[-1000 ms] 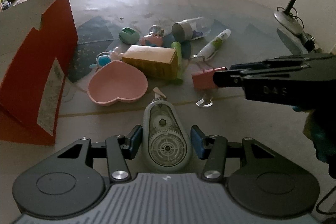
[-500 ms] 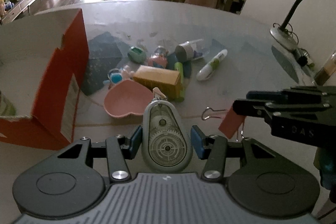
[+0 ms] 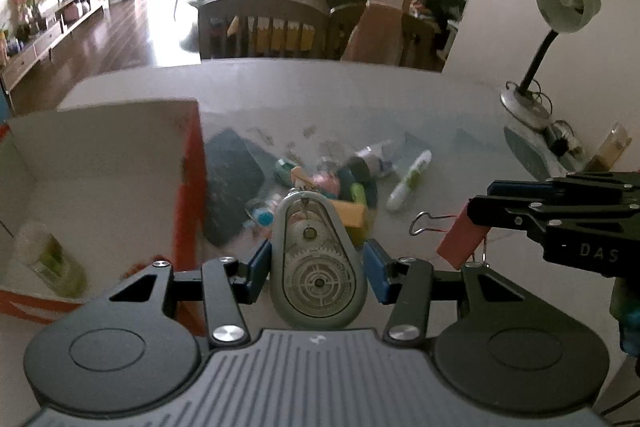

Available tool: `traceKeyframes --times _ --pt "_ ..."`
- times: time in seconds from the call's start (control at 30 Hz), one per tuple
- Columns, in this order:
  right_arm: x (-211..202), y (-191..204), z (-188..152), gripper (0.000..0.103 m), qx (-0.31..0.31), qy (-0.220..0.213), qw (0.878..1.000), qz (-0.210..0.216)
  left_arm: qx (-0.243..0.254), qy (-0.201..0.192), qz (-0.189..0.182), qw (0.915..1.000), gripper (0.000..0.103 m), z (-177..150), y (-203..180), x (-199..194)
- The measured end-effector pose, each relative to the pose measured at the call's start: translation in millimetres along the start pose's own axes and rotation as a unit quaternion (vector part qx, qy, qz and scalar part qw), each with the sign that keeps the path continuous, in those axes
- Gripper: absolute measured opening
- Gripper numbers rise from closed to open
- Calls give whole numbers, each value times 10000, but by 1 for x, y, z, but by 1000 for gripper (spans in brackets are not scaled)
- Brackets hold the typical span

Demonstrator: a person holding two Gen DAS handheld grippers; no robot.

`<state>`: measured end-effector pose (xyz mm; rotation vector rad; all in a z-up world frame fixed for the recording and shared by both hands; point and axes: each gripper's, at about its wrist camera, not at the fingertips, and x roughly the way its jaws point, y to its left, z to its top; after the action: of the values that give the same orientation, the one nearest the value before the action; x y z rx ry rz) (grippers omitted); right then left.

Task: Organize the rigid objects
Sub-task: 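Carry the tape and clip into the white box while both tools open to release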

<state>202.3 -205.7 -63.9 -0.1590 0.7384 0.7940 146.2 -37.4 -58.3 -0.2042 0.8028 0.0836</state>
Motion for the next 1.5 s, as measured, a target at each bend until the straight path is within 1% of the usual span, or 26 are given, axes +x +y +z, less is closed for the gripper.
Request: traceKeyframes --times 0.3,0.47,0.67,0.8,1.03,1.2,1.37,1.5 --pt "9 43 36 28 -119 -245 9996 27 94 -264 117 9995 50 21 44 -33" --pt "21 78 57 28 -322 -387 9986 140 60 -363 222 9991 50 31 78 -48" --pt "49 121 76 28 -504 -370 9975 334 -48 -288 436 9986 50 35 124 -56" --pt "69 146 83 28 -649 -313 9966 406 -142 -189 588 9980 50 38 157 -55" --pt "105 179 84 28 -828 -138 9957 391 -154 19 830 9964 50 42 208 -44" --pt "129 189 79 28 -795 30 9964 308 -99 232 861 9960 50 44 238 -25" --pt "151 201 69 28 -908 185 9954 226 -14 473 948 9944 50 44 259 4" --pt "163 206 54 28 -1027 344 9939 195 87 598 918 9939 50 45 263 22"
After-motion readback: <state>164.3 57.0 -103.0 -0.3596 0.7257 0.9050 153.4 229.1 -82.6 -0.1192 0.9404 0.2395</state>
